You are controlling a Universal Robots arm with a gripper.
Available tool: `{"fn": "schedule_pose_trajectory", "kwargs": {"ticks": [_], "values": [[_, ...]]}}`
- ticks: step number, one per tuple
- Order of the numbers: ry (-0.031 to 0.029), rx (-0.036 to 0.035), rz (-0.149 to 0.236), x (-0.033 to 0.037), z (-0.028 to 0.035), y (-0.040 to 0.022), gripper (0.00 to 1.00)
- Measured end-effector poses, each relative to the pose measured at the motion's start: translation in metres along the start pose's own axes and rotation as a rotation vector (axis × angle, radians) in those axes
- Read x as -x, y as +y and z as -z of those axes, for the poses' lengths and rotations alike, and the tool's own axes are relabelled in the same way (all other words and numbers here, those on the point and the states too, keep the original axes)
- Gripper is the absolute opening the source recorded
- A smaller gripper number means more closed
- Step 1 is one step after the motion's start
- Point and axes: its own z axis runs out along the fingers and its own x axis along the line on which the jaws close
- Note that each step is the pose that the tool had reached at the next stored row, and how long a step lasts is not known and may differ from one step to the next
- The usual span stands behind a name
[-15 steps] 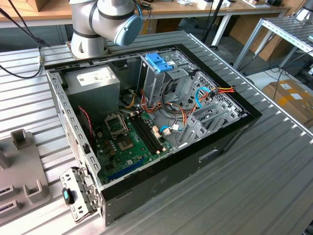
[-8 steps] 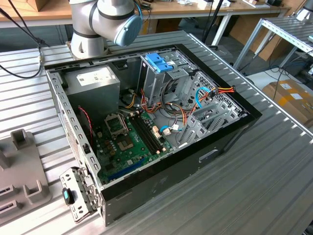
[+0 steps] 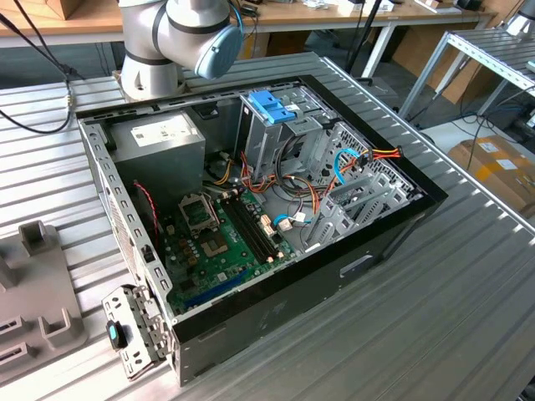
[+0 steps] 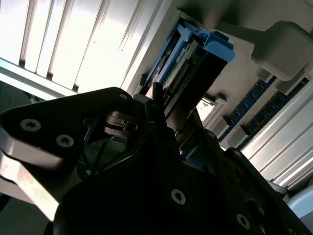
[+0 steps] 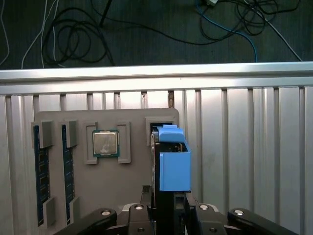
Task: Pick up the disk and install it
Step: 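Pick up the disk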
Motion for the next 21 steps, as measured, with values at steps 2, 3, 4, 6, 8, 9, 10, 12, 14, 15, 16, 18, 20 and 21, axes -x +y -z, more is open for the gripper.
{"fn": "schedule_pose_trajectory", "kwargs": {"ticks": [2, 3, 4, 6, 8, 9, 10, 12, 14, 15, 16, 18, 20, 21], "values": [[0.0000, -0.0001, 0.000, 0.0000, -0.0001, 0.0000, 0.35], [-0.0001, -0.0001, 0.000, 0.0000, -0.0001, 0.0000, 0.35], [0.0000, -0.0001, 0.000, 0.0000, -0.0001, 0.0000, 0.35], [0.0000, -0.0001, 0.000, 0.0000, -0.0002, 0.0000, 0.35], [0.0000, 0.0000, 0.000, 0.0000, -0.0002, 0.0000, 0.35], [0.0000, -0.0001, 0.000, 0.0000, -0.0002, 0.0000, 0.35], [0.0000, -0.0001, 0.000, 0.0000, -0.0002, 0.0000, 0.35], [0.0000, 0.0000, 0.000, 0.0000, -0.0003, 0.0000, 0.35], [0.0000, -0.0001, 0.000, 0.0000, -0.0003, 0.0000, 0.35], [-0.0001, -0.0002, 0.000, 0.0000, 0.0001, 0.0000, 0.35], [-0.0003, -0.0005, 0.000, 0.0000, 0.0022, -0.0001, 0.35], [-0.0001, -0.0003, 0.000, 0.0000, 0.0070, -0.0001, 0.35], [-0.0001, -0.0003, 0.000, 0.0001, 0.0096, -0.0002, 0.35], [-0.0001, -0.0004, 0.000, 0.0001, 0.0096, -0.0002, 0.35]]}}
